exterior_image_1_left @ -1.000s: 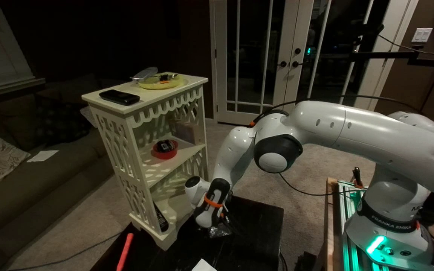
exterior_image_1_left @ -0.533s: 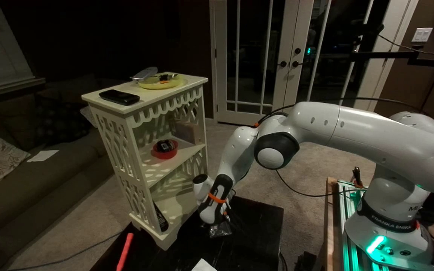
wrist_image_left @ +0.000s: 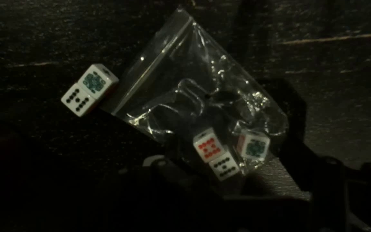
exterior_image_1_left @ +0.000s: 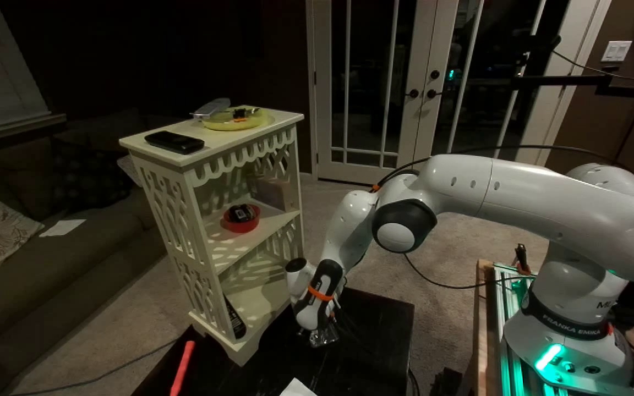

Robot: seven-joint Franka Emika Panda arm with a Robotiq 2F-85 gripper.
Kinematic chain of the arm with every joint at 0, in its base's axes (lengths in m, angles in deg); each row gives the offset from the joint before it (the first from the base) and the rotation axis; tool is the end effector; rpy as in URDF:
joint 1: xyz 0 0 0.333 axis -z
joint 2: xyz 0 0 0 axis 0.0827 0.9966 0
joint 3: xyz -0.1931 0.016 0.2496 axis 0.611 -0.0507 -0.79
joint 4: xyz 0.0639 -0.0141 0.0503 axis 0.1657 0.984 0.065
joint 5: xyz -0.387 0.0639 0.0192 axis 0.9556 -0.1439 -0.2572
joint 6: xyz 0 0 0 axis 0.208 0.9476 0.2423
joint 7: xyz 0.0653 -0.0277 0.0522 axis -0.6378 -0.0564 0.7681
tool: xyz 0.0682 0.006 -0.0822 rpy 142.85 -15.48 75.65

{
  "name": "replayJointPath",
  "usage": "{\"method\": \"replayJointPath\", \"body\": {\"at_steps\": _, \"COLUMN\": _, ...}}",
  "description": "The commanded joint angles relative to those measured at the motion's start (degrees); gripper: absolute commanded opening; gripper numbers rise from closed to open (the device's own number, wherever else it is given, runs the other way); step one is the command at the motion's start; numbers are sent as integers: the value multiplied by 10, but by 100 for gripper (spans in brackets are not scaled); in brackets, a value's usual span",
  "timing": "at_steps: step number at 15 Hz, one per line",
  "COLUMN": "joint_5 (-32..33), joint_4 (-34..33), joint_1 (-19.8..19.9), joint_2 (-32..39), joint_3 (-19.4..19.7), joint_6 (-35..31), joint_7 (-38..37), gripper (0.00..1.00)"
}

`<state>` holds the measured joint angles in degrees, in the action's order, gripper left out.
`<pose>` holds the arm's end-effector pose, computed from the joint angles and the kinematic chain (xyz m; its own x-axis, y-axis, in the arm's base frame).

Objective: Put the packet on the stand

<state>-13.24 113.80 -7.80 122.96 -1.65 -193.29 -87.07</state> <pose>0.6009 -0.0128 -0.1733 0.9961 0.0078 -0.0882 0.0133 -0.9980 0.0619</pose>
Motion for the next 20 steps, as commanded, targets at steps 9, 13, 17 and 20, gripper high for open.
{"method": "replayJointPath", "body": {"at_steps": 9, "joint_5": -9, "joint_4": 24, "joint_1": -12, "joint_2": -32, "joint_3": -2, "joint_6": 5, "joint_7": -30, "gripper": 11}}
{"method": "replayJointPath", "body": {"at_steps": 13, "joint_5": -12, "joint_4": 103, "joint_1": 1, "joint_2": -105, "joint_3": -25, "joint_6": 1, "joint_7": -23, "gripper": 11}}
{"method": "replayJointPath", "body": {"at_steps": 17, "joint_5": -5, "joint_4": 208, "joint_1": 10, "joint_2": -217, "joint_3": -45, "joint_6": 18, "joint_7": 0, "gripper": 11}}
{"method": "replayJointPath", "body": {"at_steps": 20, "joint_5": -4, "joint_4": 280, "joint_1": 24, "joint_2": -302, "joint_3": -65, "joint_6": 44, "joint_7": 1, "gripper": 11}}
